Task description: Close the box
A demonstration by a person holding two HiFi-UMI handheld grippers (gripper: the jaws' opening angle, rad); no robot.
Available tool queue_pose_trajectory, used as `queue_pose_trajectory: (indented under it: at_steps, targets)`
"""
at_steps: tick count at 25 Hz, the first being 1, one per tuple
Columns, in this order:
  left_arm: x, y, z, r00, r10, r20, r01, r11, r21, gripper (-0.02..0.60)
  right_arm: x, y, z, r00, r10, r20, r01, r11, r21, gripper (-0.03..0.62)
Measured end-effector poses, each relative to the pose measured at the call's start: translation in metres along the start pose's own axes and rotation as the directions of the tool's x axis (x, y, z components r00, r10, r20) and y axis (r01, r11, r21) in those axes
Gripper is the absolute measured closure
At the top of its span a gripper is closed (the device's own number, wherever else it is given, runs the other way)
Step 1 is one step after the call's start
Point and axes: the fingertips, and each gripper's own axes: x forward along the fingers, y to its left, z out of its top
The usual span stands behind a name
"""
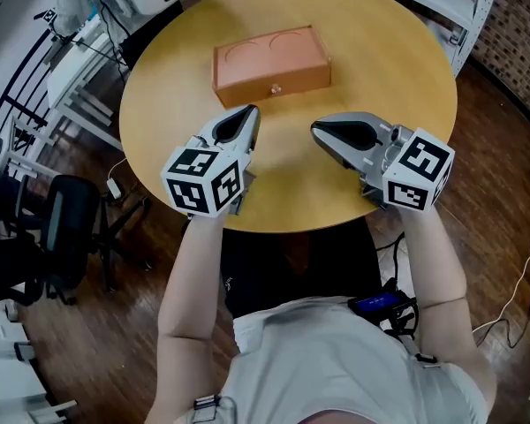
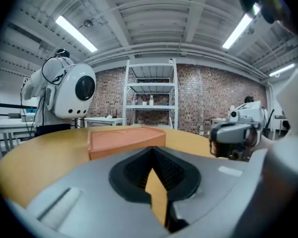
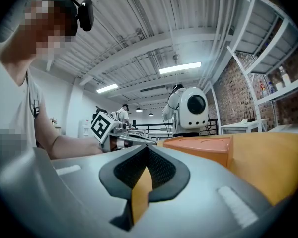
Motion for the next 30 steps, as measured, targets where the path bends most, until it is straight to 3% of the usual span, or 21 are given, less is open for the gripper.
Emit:
queue_pose_trajectory:
  at_steps: [4, 13, 17, 21, 30]
  targets:
    - [-0.016, -0.024, 0.01, 0.992, -0.106, 0.065, 0.107, 0.994, -0.014, 0.58, 0.014, 0.0, -0.004, 0.999, 0.025, -0.043, -0.025, 1.0, -0.005, 0.592]
    - [-0.02, -0.041, 0.007, 0.96, -0.219, 0.172, 0.217, 0.976, 0.034, 0.581, 0.031, -0.011, -0.032, 0.991, 0.024, -0.132, -0.026, 1.0, -0.016, 0.592]
    - [-0.017, -0.044, 0.0, 0.96, -0.244, 0.139, 0.239, 0.97, 0.05, 0.581, 0.034, -0.013, -0.034, 0.992, 0.027, -0.122, -0.024, 0.999, 0.029, 0.592]
    - [-0.003, -0.042, -0.011, 0.975, -0.217, 0.054, 0.217, 0.976, 0.018, 0.581, 0.03, -0.016, -0.033, 0.992, 0.025, -0.127, -0.021, 0.999, 0.031, 0.594]
    - [-0.011, -0.03, -0.015, 0.974, -0.218, 0.058, 0.218, 0.976, 0.015, 0.581, 0.044, -0.01, -0.037, 0.991, 0.025, -0.133, -0.022, 0.999, 0.029, 0.594]
